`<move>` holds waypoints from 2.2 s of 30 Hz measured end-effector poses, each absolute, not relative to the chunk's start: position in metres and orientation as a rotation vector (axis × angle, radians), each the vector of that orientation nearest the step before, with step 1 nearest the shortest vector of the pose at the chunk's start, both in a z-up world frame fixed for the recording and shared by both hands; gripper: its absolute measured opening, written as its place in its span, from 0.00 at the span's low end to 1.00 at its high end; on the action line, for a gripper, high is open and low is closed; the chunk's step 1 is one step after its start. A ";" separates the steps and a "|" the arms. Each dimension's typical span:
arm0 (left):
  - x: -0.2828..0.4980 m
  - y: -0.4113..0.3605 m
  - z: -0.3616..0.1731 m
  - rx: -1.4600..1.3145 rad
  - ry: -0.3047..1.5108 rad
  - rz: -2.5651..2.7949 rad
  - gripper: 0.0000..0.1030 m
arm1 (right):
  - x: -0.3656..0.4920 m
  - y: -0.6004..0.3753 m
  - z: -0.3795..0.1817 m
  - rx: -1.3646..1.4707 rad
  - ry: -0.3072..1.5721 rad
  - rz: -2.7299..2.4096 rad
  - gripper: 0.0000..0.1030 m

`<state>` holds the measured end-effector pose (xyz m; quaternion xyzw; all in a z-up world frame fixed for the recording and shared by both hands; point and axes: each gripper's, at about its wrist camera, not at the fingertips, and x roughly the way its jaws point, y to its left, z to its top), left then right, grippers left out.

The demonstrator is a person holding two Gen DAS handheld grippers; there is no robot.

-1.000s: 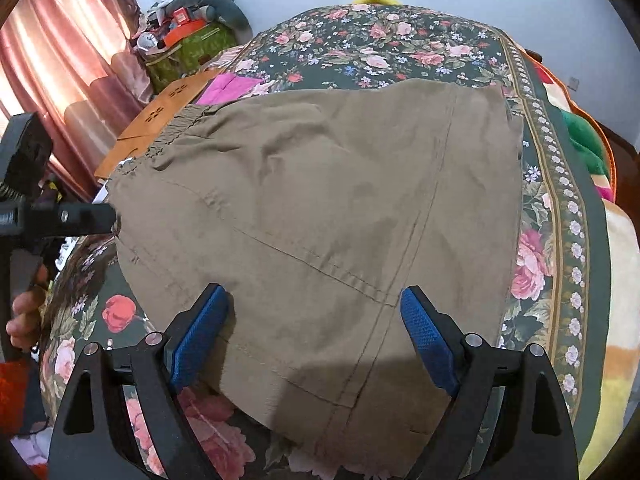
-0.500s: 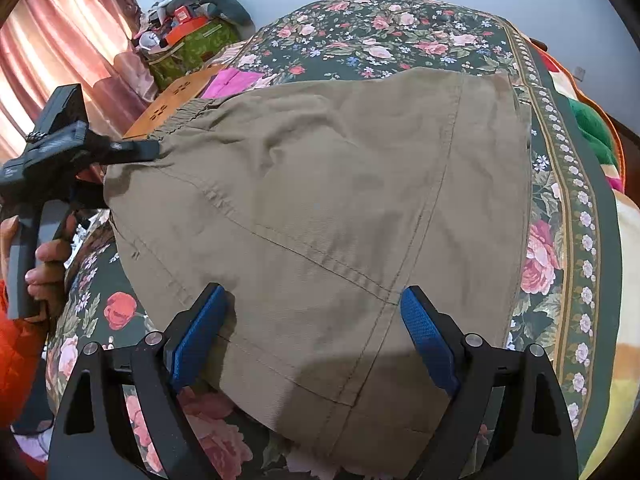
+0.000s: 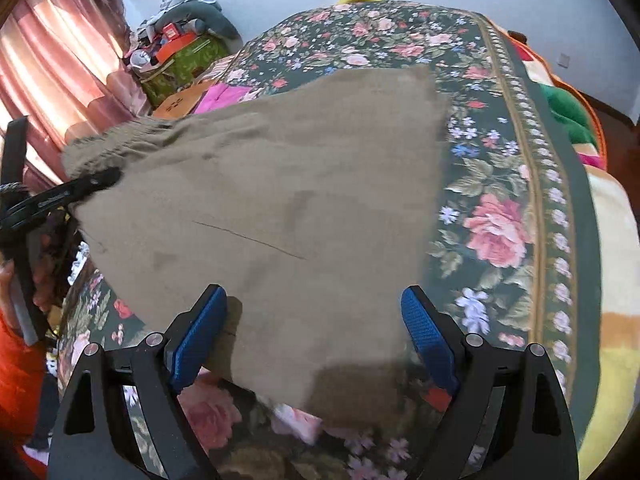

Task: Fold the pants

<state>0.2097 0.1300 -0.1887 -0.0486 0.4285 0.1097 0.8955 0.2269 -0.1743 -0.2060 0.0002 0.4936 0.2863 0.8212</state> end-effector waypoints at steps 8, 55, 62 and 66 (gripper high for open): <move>0.188 0.094 -0.152 0.228 0.717 0.334 0.36 | 0.217 -0.178 -0.203 -0.017 1.033 0.590 0.84; 0.228 -0.027 -0.146 -0.053 0.944 -0.307 0.63 | 0.210 -0.190 -0.211 0.082 1.039 0.600 0.84; 0.241 0.011 -0.128 0.021 0.861 -0.164 0.86 | 0.206 -0.196 -0.202 0.082 1.004 0.589 0.84; 0.270 0.041 -0.127 0.051 0.851 -0.086 0.94 | 0.205 -0.204 -0.194 0.087 0.972 0.565 0.84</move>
